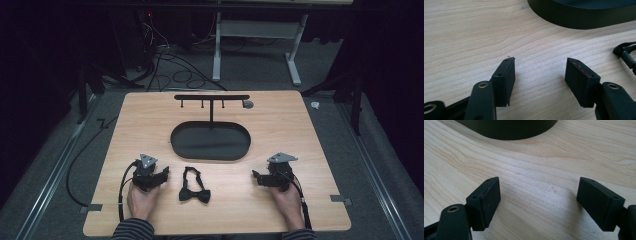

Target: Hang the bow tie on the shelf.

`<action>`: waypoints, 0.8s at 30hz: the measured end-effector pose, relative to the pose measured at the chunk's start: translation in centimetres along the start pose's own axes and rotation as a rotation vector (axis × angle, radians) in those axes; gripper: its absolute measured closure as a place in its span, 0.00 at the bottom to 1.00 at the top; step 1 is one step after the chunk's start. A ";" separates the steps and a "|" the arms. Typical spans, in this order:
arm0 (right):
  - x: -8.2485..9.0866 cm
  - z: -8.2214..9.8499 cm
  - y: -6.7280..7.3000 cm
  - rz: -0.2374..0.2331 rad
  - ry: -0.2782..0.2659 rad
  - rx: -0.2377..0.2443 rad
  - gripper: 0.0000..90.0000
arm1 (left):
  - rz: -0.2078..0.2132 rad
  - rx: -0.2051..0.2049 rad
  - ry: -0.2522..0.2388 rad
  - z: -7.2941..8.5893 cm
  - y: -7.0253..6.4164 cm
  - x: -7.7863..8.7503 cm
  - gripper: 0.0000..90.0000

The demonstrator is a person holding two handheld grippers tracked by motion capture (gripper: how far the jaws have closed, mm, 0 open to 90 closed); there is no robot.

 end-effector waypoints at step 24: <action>0.0 0.0 0.0 0.000 0.000 0.000 0.23 | 0.138 0.008 -0.024 -2.5 -3.2 1.9 0.52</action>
Point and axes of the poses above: each handheld gripper's, and its own axes: x roughly backward along the jaws, z roughly out of its underside, y roughly to its left, the point moved 6 cm from there along -x, roughly forward along the jaws, and after that the axes turned 10 degrees about -y, right-handed, at the moved point
